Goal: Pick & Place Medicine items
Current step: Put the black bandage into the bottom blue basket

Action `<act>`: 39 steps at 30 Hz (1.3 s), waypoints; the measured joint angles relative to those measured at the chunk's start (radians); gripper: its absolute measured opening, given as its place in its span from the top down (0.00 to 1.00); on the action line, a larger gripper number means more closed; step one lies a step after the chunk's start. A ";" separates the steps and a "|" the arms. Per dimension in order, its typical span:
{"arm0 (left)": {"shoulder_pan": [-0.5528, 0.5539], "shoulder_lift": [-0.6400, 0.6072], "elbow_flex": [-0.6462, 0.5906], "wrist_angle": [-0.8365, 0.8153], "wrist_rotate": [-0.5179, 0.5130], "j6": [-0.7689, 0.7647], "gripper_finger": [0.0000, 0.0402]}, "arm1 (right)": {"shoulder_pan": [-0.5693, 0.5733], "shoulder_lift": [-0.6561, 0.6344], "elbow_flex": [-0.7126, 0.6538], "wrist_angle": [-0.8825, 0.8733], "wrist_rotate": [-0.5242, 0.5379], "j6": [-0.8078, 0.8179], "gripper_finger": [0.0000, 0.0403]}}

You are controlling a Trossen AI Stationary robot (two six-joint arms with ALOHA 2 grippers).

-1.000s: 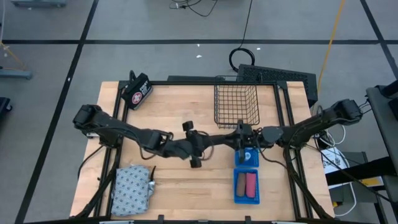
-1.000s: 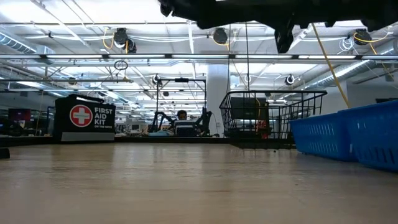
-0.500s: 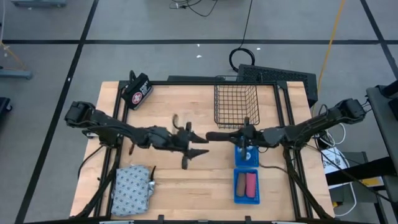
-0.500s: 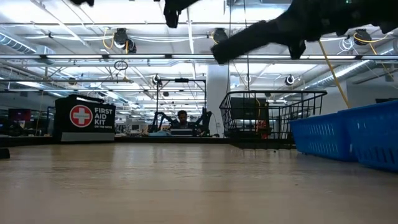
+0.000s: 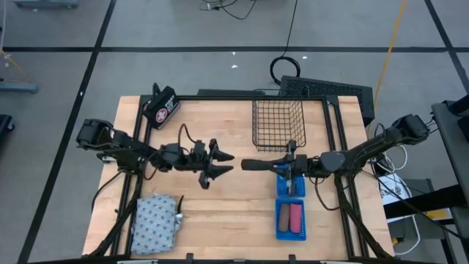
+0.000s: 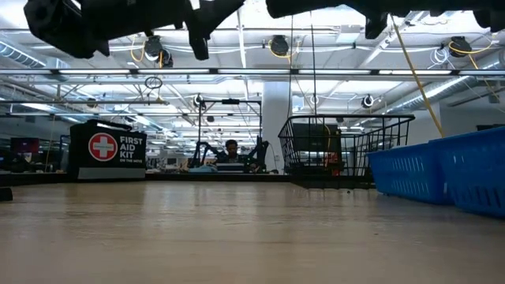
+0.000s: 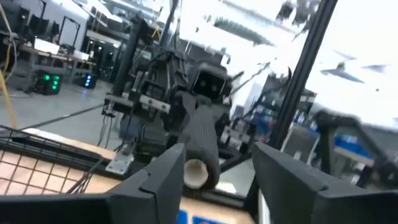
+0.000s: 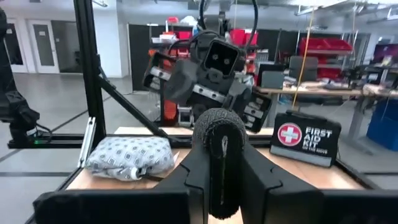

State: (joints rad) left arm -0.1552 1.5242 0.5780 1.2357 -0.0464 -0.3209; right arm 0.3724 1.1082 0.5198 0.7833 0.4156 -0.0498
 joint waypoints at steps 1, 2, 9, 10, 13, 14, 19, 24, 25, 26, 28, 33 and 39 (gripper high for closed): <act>-0.007 0.000 0.013 -0.028 -0.007 0.024 0.48 | -0.003 0.014 0.000 0.020 0.000 -0.011 0.91; -0.015 0.000 0.027 -0.049 -0.009 0.049 0.46 | -0.006 0.030 0.000 0.037 -0.001 -0.020 0.91; -0.050 -0.002 0.121 -0.271 -0.063 0.195 0.31 | -0.018 0.111 -0.003 0.189 -0.040 -0.052 0.91; -0.051 -0.003 0.129 -0.286 -0.068 0.195 0.30 | -0.018 0.117 -0.003 0.208 -0.046 -0.057 0.91; -0.051 -0.003 0.137 -0.284 -0.069 0.196 0.30 | -0.018 0.121 -0.003 0.236 -0.050 -0.059 0.91; -0.050 -0.003 0.136 -0.285 -0.070 0.196 0.31 | -0.018 0.122 -0.003 0.236 -0.054 -0.052 0.91; -0.050 -0.003 0.137 -0.288 -0.110 0.196 0.34 | -0.018 0.123 -0.003 0.250 -0.093 -0.042 0.91; -0.048 0.002 0.137 -0.303 -0.132 0.214 0.36 | -0.006 0.124 0.001 0.266 -0.132 -0.033 0.92; -0.048 0.002 0.137 -0.301 -0.134 0.217 0.36 | -0.006 0.124 0.001 0.265 -0.132 -0.027 0.92; -0.047 0.002 0.137 -0.300 -0.133 0.216 0.36 | -0.005 0.124 0.001 0.265 -0.129 -0.022 0.92; -0.048 0.002 0.137 -0.298 -0.133 0.209 0.36 | -0.005 0.123 0.001 0.263 -0.130 -0.018 0.92; -0.047 0.002 0.136 -0.282 -0.097 0.191 0.36 | -0.005 0.134 0.001 0.269 -0.133 -0.015 0.92; -0.047 0.018 0.170 -0.296 -0.085 0.182 0.36 | -0.012 0.182 0.001 0.338 -0.141 -0.016 0.92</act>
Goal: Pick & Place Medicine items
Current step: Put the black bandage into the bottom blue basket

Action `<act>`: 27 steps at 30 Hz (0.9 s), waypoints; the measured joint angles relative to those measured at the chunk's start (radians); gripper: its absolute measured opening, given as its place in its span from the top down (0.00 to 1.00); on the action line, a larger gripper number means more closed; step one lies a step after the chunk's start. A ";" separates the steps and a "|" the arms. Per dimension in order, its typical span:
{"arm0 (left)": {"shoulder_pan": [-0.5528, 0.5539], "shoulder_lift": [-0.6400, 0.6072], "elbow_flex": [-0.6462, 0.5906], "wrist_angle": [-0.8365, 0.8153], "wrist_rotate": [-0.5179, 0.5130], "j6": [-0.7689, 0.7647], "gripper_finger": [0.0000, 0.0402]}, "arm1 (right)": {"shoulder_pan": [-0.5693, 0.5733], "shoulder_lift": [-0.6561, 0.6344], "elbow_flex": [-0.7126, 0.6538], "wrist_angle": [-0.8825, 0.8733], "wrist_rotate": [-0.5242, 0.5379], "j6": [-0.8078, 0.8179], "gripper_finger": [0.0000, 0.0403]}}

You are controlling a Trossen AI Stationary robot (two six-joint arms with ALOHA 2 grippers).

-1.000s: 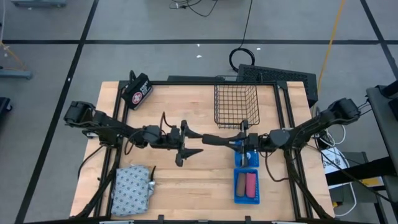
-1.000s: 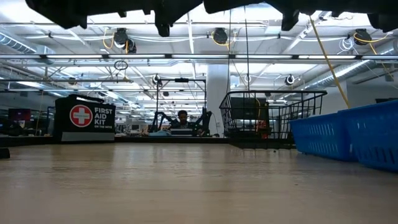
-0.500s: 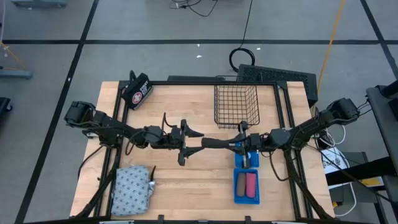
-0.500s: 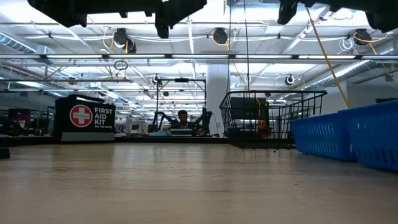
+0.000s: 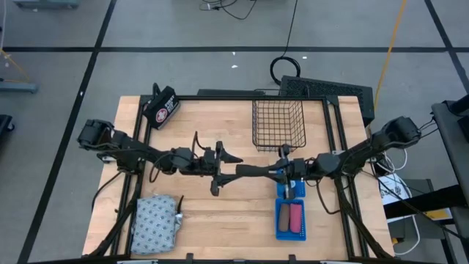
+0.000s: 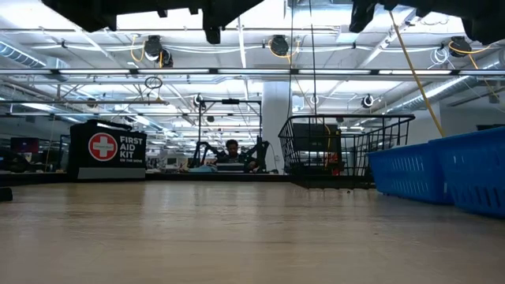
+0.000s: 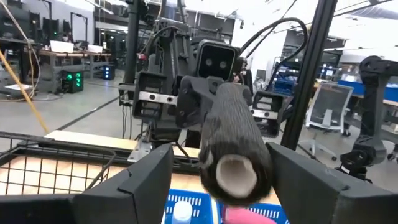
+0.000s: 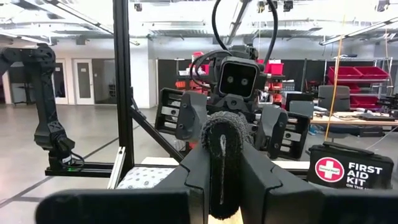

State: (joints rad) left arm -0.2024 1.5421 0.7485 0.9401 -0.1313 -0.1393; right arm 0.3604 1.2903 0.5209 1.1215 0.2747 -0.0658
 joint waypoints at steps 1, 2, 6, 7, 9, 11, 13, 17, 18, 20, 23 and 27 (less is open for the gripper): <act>0.000 0.009 0.010 -0.005 0.000 0.004 0.36 | 0.000 0.009 0.000 0.011 0.000 -0.001 0.92; -0.001 0.022 0.025 -0.006 0.004 0.011 0.36 | 0.000 0.018 0.000 0.021 0.001 -0.004 0.92; -0.001 0.059 0.063 -0.011 0.023 0.048 0.36 | -0.005 0.023 0.000 0.016 -0.004 -0.001 0.92; -0.001 0.066 0.067 -0.009 0.023 0.052 0.36 | -0.005 0.023 0.000 0.015 0.001 -0.001 0.92; 0.000 0.069 0.067 -0.014 0.024 0.052 0.36 | -0.002 0.020 0.000 0.014 0.004 -0.011 0.92; -0.001 0.069 0.067 -0.016 0.025 0.052 0.36 | 0.003 0.011 0.000 0.012 0.008 -0.025 0.92; -0.001 0.062 0.067 -0.026 0.027 0.052 0.36 | 0.003 0.007 0.000 0.011 0.008 -0.026 0.92; -0.002 0.037 0.066 -0.040 0.059 0.060 0.36 | 0.007 -0.008 0.000 -0.006 0.012 -0.029 0.92; -0.002 0.028 0.066 -0.051 0.065 0.060 0.36 | 0.008 -0.011 0.000 -0.010 0.012 -0.029 0.92; -0.002 0.020 0.066 -0.058 0.072 0.059 0.36 | 0.012 -0.013 0.000 -0.014 0.010 -0.029 0.92; -0.002 0.018 0.065 -0.063 0.079 0.059 0.36 | 0.015 -0.014 0.000 -0.011 0.010 -0.032 0.92; -0.002 0.017 0.065 -0.064 0.079 0.055 0.36 | 0.015 -0.014 0.000 -0.012 0.010 -0.031 0.92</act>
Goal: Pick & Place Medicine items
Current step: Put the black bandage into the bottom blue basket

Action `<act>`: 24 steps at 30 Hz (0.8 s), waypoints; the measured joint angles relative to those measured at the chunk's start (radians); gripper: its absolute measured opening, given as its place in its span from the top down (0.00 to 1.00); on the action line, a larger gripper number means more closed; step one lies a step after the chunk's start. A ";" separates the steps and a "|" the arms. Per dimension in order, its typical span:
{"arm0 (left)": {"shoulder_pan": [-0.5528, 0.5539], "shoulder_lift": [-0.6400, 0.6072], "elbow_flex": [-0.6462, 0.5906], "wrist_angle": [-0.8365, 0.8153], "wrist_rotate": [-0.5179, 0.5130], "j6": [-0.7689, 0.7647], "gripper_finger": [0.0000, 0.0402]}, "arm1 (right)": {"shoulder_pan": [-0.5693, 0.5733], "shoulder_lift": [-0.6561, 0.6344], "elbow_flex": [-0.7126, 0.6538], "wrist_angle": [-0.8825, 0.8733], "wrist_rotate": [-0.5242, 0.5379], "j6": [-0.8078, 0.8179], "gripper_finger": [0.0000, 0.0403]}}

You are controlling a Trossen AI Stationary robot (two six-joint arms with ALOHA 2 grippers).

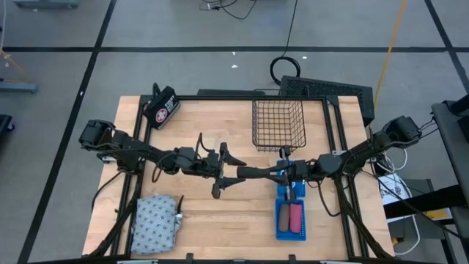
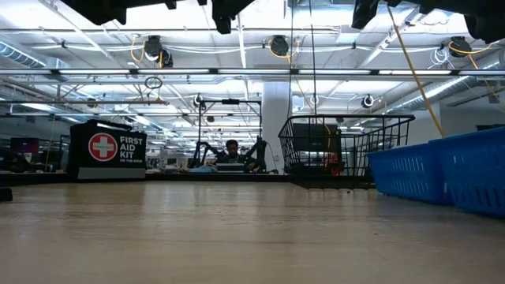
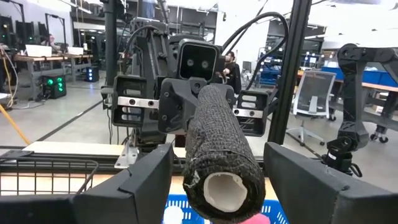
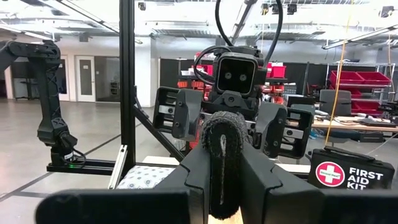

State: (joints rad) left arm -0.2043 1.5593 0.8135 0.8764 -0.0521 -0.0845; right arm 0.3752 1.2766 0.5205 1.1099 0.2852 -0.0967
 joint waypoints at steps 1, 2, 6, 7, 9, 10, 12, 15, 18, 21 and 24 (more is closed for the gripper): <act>0.000 0.000 0.000 -0.001 0.000 0.000 0.37 | 0.000 0.000 0.000 0.000 0.000 0.000 0.92; 0.000 0.000 0.000 -0.003 0.000 0.000 0.38 | 0.000 0.000 0.000 0.000 0.000 0.001 0.92; 0.000 0.000 0.000 -0.008 0.001 0.002 0.51 | 0.000 0.000 0.000 0.000 0.000 0.002 0.91; 0.000 -0.001 0.000 -0.012 0.002 0.002 0.55 | 0.000 0.000 0.000 0.000 0.000 0.002 0.91; 0.000 -0.001 0.000 -0.026 0.003 -0.004 0.65 | 0.000 0.000 -0.001 -0.004 -0.005 0.002 0.90; -0.001 -0.002 0.000 -0.033 0.006 -0.007 0.70 | 0.000 0.000 -0.001 -0.008 -0.018 0.002 0.90; -0.001 -0.002 0.000 -0.042 0.011 -0.007 0.81 | 0.000 0.000 -0.002 -0.013 -0.036 0.011 0.88; -0.001 -0.002 0.000 -0.056 0.039 0.004 0.89 | 0.000 -0.020 -0.002 -0.068 -0.047 0.055 0.83; -0.001 -0.001 0.000 -0.097 0.042 0.005 0.89 | -0.001 -0.075 -0.002 -0.207 -0.041 0.078 0.76; -0.010 -0.001 0.000 -0.145 -0.006 0.005 0.89 | 0.001 -0.153 -0.002 -0.353 0.045 0.112 0.69; -0.018 -0.002 0.000 -0.202 -0.049 0.014 0.89 | 0.001 -0.228 0.036 -0.522 0.103 0.150 0.61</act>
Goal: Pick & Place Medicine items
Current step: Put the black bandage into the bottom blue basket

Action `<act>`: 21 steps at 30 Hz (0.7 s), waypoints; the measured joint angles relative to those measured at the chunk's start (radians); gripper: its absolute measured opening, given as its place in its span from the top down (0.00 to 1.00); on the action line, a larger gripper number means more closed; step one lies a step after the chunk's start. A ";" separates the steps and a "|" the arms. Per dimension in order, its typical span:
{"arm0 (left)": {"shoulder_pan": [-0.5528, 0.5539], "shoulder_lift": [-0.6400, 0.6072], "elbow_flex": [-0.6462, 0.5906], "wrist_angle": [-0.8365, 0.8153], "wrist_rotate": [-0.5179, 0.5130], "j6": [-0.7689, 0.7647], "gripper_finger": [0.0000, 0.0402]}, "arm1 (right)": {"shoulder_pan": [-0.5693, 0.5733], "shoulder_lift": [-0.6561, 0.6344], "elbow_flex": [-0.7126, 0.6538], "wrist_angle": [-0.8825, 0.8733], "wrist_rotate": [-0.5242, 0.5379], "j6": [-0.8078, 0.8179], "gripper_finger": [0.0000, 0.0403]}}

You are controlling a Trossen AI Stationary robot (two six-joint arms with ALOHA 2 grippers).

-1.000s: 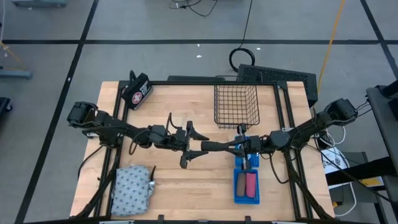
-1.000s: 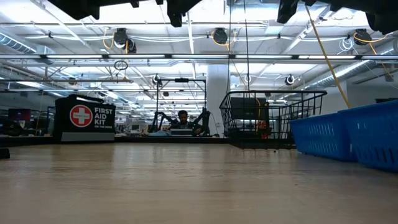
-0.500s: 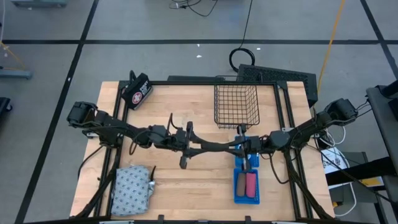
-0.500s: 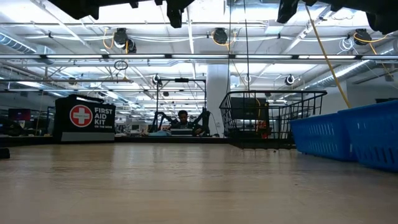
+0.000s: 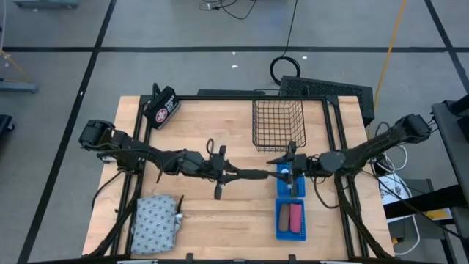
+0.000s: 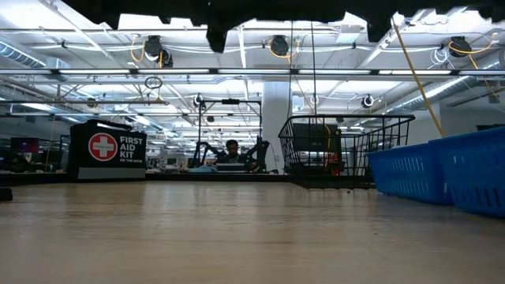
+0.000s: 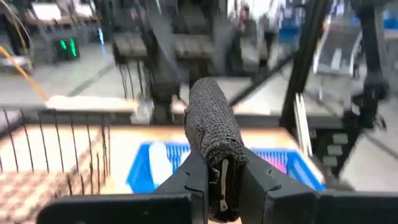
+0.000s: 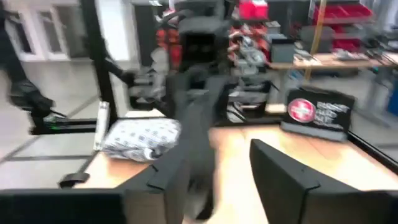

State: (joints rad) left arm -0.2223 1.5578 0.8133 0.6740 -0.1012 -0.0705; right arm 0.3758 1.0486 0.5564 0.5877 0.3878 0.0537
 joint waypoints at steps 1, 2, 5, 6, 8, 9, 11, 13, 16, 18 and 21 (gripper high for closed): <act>-0.002 0.000 0.000 -0.019 -0.003 0.004 0.89 | -0.001 -0.017 0.035 -0.081 0.005 0.013 0.59; -0.004 0.001 -0.001 -0.033 -0.005 0.007 0.89 | -0.001 -0.028 0.084 -0.177 0.008 0.025 0.56; -0.005 0.001 -0.001 -0.046 -0.006 0.006 0.89 | -0.001 -0.002 0.291 -0.527 0.005 0.062 0.50; -0.004 0.004 -0.001 -0.046 -0.008 0.006 0.89 | -0.005 0.026 0.371 -0.654 0.003 0.073 0.47; -0.003 0.009 -0.001 -0.056 -0.014 0.011 0.89 | -0.016 0.103 0.536 -0.880 0.000 0.099 0.44; -0.003 0.010 -0.001 -0.059 -0.014 0.013 0.89 | -0.022 0.148 0.618 -0.987 0.000 0.115 0.42; -0.003 0.010 -0.001 -0.061 -0.031 0.014 0.89 | -0.040 0.246 0.772 -1.175 -0.026 0.147 0.41; -0.003 0.010 -0.001 -0.071 -0.048 0.015 0.89 | -0.061 0.346 0.907 -1.323 -0.090 0.173 0.40; -0.001 0.010 -0.001 -0.076 -0.058 0.016 0.89 | -0.086 0.484 1.047 -1.455 -0.184 0.185 0.40; -0.002 0.010 -0.001 -0.080 -0.058 0.016 0.89 | -0.099 0.560 1.107 -1.496 -0.229 0.167 0.41; -0.003 0.010 -0.001 -0.088 -0.057 0.016 0.89 | -0.112 0.637 1.152 -1.526 -0.263 0.124 0.43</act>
State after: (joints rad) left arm -0.2249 1.5677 0.8124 0.5862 -0.1581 -0.0547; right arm 0.2640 1.6852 1.7081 -0.9387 0.1244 0.1779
